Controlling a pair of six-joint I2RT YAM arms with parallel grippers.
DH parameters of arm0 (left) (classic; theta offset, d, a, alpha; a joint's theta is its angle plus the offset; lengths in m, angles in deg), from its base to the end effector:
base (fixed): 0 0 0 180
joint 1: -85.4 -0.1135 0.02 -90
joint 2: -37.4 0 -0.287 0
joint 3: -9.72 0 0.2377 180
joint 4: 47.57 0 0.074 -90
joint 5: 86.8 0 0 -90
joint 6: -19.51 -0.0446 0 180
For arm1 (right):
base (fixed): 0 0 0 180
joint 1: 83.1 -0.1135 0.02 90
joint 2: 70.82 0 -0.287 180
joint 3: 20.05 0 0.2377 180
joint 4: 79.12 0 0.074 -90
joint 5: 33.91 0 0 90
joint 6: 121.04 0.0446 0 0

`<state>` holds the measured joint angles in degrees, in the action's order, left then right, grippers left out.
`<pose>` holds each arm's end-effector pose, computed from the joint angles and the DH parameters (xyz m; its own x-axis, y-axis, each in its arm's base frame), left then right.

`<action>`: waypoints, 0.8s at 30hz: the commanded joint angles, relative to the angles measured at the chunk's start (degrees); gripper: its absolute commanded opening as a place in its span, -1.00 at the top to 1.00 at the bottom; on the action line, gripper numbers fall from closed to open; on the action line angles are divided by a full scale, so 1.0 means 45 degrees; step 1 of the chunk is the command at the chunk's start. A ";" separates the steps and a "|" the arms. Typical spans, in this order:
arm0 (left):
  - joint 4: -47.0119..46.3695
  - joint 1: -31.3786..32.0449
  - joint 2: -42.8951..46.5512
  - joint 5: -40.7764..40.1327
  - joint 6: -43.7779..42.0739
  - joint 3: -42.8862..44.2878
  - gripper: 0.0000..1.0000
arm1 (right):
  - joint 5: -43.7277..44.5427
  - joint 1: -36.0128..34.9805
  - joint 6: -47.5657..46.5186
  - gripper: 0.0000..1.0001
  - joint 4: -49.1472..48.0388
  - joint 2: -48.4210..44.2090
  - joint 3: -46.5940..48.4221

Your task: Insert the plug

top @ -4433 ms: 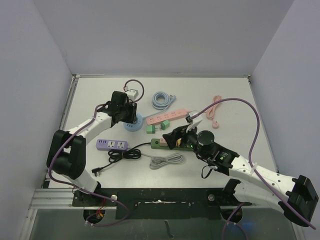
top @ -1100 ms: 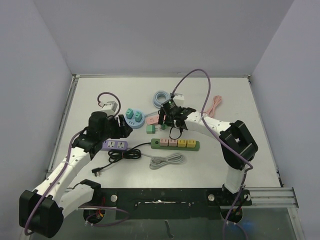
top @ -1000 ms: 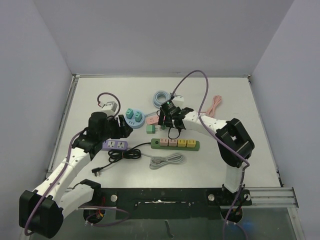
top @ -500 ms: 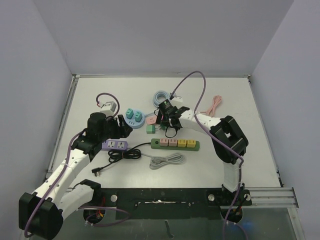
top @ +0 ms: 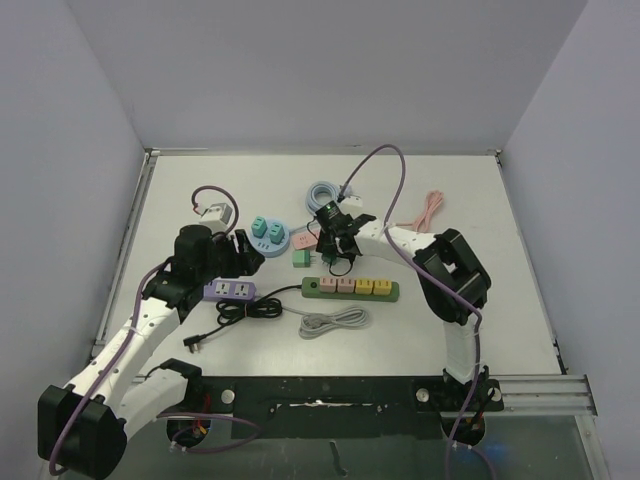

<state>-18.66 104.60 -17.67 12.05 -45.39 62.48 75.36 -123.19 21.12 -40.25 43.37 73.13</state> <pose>0.1811 -0.0703 0.2780 -0.6338 -0.2231 -0.7406 0.1991 0.8781 -0.4350 0.3291 0.2578 0.1897 -0.7860 0.3128 -0.5333 0.2274 0.9484 0.2212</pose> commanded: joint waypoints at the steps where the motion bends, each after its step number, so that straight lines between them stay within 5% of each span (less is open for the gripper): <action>1: -0.0730 -0.0126 0.0091 0.0198 0.0042 0.0135 -0.11 | -0.0061 0.0101 -0.0741 0.19 -0.0399 -0.0848 0.0180; 17: -0.2097 -0.0165 -0.0364 0.1918 0.1117 -0.0216 -0.12 | -0.0922 0.0141 -0.1564 0.17 -0.2522 -0.3207 -0.0988; 24: -0.6847 -0.0011 -0.1050 0.3702 0.4105 -0.1834 -0.12 | -0.2856 0.0051 -0.0343 0.17 -0.3886 -0.4671 -0.2130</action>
<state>-30.69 104.30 -20.53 22.25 -36.84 57.70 68.69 -122.82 15.52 -50.61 28.11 66.05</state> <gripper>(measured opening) 0.560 0.467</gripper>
